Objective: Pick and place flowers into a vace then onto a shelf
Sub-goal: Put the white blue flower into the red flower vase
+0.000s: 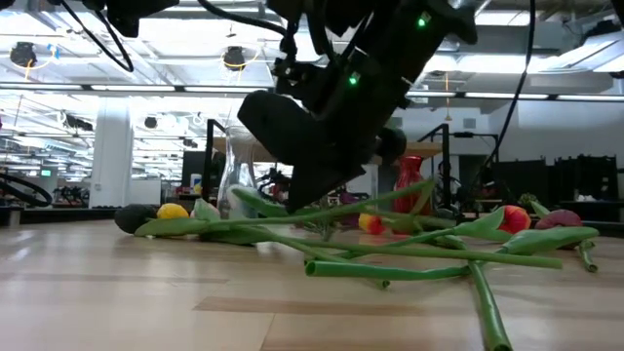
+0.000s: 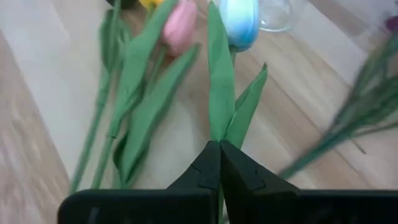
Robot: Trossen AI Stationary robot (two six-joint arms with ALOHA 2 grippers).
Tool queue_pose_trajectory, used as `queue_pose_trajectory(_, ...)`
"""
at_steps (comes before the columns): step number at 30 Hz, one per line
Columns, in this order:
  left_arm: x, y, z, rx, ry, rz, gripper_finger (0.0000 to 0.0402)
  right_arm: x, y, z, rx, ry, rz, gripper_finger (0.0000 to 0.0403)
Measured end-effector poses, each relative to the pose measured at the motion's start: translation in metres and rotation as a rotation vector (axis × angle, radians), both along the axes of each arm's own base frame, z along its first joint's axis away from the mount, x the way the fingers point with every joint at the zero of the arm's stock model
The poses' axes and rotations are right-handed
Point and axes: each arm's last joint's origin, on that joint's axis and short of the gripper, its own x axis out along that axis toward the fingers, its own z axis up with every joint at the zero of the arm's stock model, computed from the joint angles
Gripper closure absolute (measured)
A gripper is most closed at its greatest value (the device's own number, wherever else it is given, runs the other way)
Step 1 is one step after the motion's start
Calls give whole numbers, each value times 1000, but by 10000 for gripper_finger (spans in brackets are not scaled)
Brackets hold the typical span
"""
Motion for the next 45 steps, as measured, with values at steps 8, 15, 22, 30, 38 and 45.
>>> queue_pose_trajectory(8, 0, 0, 0, 0, 0, 0, 196, -2, 13, 17, -26, 40, -17, 403)
queue_pose_trajectory(15, 0, 0, 0, 0, 0, 0, 196, -7, 32, 38, -64, 43, -23, 403)
queue_pose_trajectory(22, 0, 0, 0, 0, 0, 0, 196, -17, 61, 60, -106, 17, -17, 403)
queue_pose_trajectory(30, 0, 0, 0, 0, 0, 0, 196, -28, 99, 86, -117, -48, 68, 403)
queue_pose_trajectory(38, 0, 0, 0, 0, -1, 0, 196, -34, 121, 101, -181, -73, 201, 403)
queue_pose_trajectory(45, 0, 0, 0, 0, -1, 0, 196, -23, 128, 105, -118, -87, 372, 403)
